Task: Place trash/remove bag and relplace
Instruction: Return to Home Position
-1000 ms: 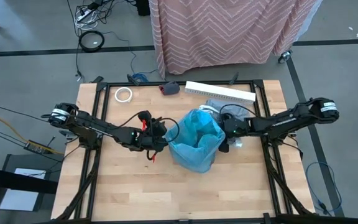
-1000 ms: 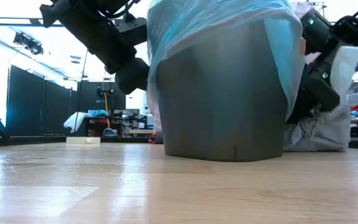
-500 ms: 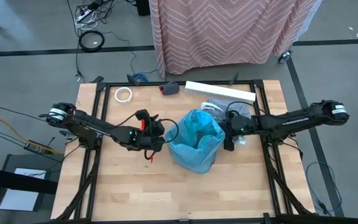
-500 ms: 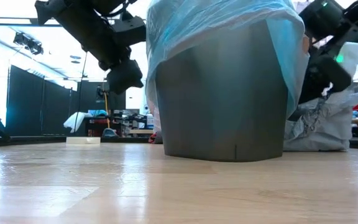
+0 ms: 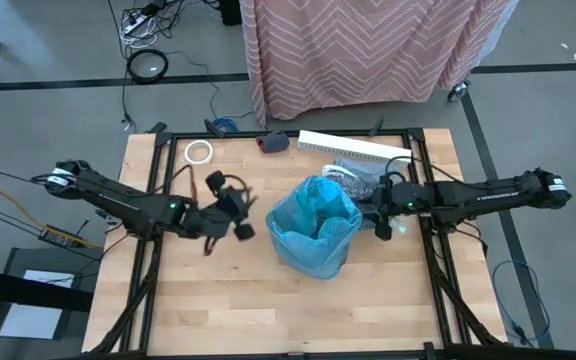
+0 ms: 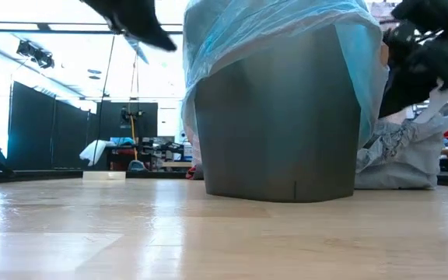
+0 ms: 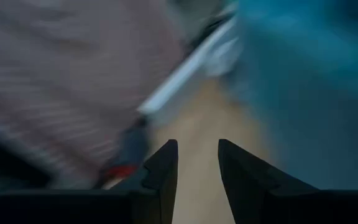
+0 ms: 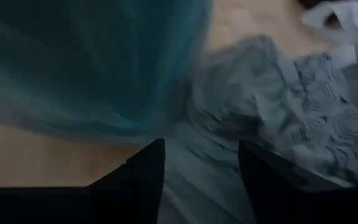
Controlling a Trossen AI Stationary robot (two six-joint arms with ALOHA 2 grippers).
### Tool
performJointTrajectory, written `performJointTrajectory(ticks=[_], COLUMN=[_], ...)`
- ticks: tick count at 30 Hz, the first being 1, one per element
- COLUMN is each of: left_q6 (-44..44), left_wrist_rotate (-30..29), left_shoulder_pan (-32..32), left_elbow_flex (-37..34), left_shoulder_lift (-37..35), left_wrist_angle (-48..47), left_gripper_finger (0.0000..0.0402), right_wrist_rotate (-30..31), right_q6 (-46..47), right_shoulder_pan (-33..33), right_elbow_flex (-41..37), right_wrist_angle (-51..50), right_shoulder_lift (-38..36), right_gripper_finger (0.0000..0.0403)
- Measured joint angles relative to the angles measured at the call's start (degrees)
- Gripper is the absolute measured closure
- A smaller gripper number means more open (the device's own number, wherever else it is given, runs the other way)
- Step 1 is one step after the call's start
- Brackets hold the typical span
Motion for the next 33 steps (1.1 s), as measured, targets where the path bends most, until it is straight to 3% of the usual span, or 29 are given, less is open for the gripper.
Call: performJointTrajectory(ticks=[3,10,15,19,22,29,33], left_q6=[1.3,5.7,8.9,10.4,11.4,11.9,11.6], left_wrist_rotate=[5.9,7.7,12.6,15.7,19.0,21.6,21.7], left_shoulder_pan=[-3.5,-11.0,-14.9,-17.2,-18.3,-19.5,-19.6], left_elbow_flex=[0.0,-0.9,-11.7,-23.6,-30.9,-41.8,-46.0], left_shoulder_lift=[-3.5,-17.8,-31.3,-43.0,-50.7,-63.2,-67.9], left_wrist_angle=[2.6,1.7,8.7,17.0,22.7,24.7,24.7], left_gripper_finger=[0.0279,0.0311,0.0347,0.0377,0.0392,0.0395,0.0395], right_wrist_rotate=[-5.5,-22.1,-22.6,-22.0,-21.0,-18.8,-15.2], right_q6=[3.2,7.9,-0.4,0.0,2.6,3.0,3.7], right_shoulder_pan=[0.0,0.4,3.6,5.8,7.3,12.4,15.2], right_elbow_flex=[1.2,9.4,7.5,3.3,-1.7,-18.7,-20.0], right_wrist_angle=[-1.8,-10.1,1.4,5.8,9.2,31.8,32.4], right_shoulder_lift=[-4.3,-17.0,-26.4,-31.2,-32.6,-32.8,-32.4], right_gripper_finger=[0.0213,0.0217,0.0216,0.0216,0.0216,0.0217,0.0217])
